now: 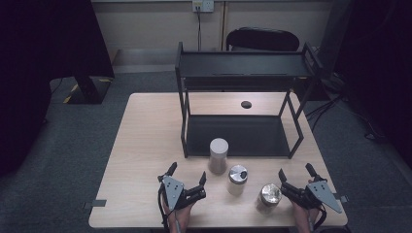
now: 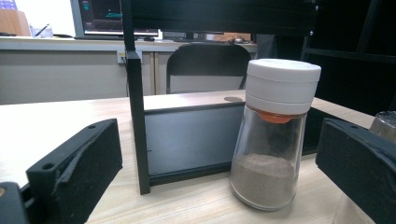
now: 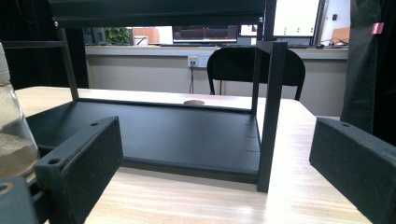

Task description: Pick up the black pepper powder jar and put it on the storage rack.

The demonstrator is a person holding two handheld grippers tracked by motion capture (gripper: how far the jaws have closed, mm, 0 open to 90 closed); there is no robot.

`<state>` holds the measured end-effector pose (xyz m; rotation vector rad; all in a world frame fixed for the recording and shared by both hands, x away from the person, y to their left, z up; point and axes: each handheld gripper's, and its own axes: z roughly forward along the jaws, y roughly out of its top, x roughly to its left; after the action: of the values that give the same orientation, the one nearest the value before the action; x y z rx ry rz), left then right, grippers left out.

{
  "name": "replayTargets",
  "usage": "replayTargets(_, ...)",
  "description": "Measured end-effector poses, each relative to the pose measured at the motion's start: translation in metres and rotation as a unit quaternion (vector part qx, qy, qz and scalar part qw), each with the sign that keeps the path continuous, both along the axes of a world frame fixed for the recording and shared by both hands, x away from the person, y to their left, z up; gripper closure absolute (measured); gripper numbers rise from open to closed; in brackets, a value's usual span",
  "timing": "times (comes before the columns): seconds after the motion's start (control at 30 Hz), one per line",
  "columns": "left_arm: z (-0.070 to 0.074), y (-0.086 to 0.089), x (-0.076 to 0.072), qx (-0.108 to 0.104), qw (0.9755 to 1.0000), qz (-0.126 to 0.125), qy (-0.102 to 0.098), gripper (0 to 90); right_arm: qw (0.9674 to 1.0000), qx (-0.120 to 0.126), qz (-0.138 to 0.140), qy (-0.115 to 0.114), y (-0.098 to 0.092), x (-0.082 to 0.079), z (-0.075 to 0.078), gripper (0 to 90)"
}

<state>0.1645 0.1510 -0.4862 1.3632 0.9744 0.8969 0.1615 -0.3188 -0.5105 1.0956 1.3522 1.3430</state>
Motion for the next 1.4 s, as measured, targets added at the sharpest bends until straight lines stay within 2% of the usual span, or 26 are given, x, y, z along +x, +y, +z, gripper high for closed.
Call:
replayTargets(0.17, 0.003, -0.001, 0.000, 0.000, 1.0000, -0.003, 0.003, 0.0, 1.0000, -0.002, 0.000, -0.001, 0.001, 0.000, 0.000, 1.8)
replayTargets(0.23, 0.004, -0.001, 0.000, -0.009, 0.9999, -0.005, 0.003, 0.0, 1.0000, -0.003, -0.001, 0.000, 0.001, 0.000, 0.000, 1.8)
replayTargets(0.67, 0.020, 0.000, 0.003, -0.003, 0.9996, -0.030, 0.000, 1.7, 1.0000, -0.001, -0.002, 0.000, 0.001, 0.000, 0.000, 2.0)
replayTargets(0.83, 0.024, -0.002, 0.005, -0.009, 0.9990, -0.041, -0.013, 0.0, 1.0000, -0.002, -0.002, -0.001, 0.001, 0.000, 0.000, 2.0)
replayTargets(0.97, 0.028, -0.002, 0.010, -0.008, 0.9985, -0.054, -0.013, 0.0, 1.0000, 0.001, -0.003, 0.000, 0.001, -0.001, 0.000, 2.0)
replayTargets(1.17, 0.037, -0.007, 0.019, 0.009, 0.9979, -0.062, -0.016, 0.3, 1.0000, -0.001, -0.001, -0.002, 0.001, -0.001, -0.001, 2.0)
replayTargets(1.27, 0.040, -0.006, 0.025, -0.001, 0.9977, -0.065, -0.015, 0.9, 1.0000, 0.000, -0.001, -0.002, 0.000, -0.001, -0.001, 2.0)
replayTargets(1.4, 0.046, -0.007, 0.032, 0.002, 0.9975, -0.069, -0.014, 2.1, 1.0000, -0.001, -0.001, -0.002, 0.000, -0.001, -0.001, 2.0)
